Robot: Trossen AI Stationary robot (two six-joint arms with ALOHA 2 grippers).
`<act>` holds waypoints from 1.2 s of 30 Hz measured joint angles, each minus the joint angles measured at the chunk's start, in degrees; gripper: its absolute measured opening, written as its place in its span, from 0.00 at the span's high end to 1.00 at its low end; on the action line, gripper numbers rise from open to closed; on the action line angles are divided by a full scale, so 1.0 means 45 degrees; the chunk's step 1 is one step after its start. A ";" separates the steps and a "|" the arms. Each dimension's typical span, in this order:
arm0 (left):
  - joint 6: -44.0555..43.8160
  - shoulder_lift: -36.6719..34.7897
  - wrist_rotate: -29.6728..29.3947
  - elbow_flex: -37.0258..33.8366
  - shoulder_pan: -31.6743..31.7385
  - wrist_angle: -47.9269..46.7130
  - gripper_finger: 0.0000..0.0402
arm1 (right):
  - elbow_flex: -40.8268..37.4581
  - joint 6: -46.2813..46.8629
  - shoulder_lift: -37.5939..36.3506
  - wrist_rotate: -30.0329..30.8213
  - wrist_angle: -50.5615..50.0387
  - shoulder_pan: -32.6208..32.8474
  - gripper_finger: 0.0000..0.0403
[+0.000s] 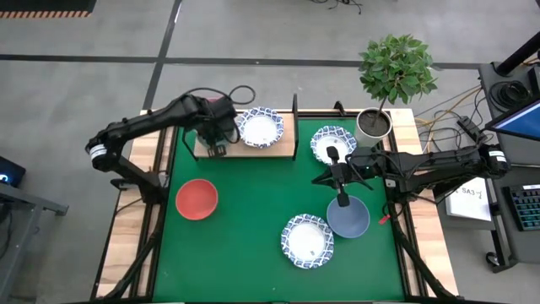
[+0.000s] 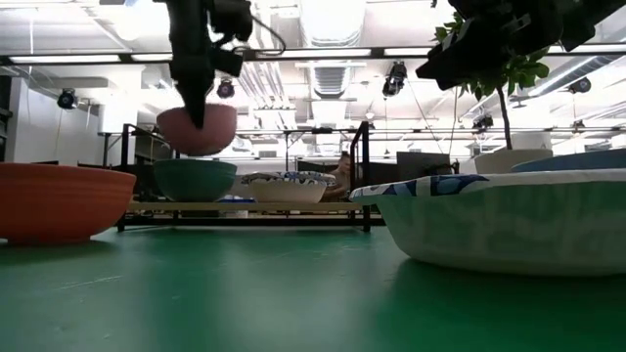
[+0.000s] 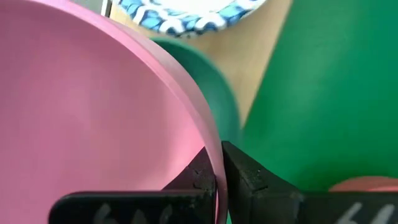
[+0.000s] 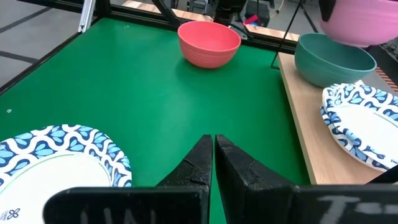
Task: Place and stack bowls onto a shelf
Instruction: Stack the pink bowl on top of the green bowl on the shelf
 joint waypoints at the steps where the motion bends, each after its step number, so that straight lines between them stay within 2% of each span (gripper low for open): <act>1: 0.0107 0.0000 0.0025 -0.0210 0.0143 0.0239 1.00 | 0.0000 0.0000 0.0000 0.0002 -0.0026 0.0000 0.98; 14: 0.0335 0.0004 0.0798 -0.2077 0.0442 0.1604 1.00 | 0.0000 0.0085 0.0000 0.0017 0.0054 0.0000 0.98; 25: 0.0336 0.0005 0.0787 -0.2350 0.0442 0.2026 0.99 | 0.0000 0.0204 0.0000 0.0022 0.0056 0.0000 0.98; 36: 0.0202 0.0000 0.0749 -0.1514 0.0427 0.1375 0.77 | 0.0000 0.0369 0.0000 0.0022 0.0052 0.0000 0.98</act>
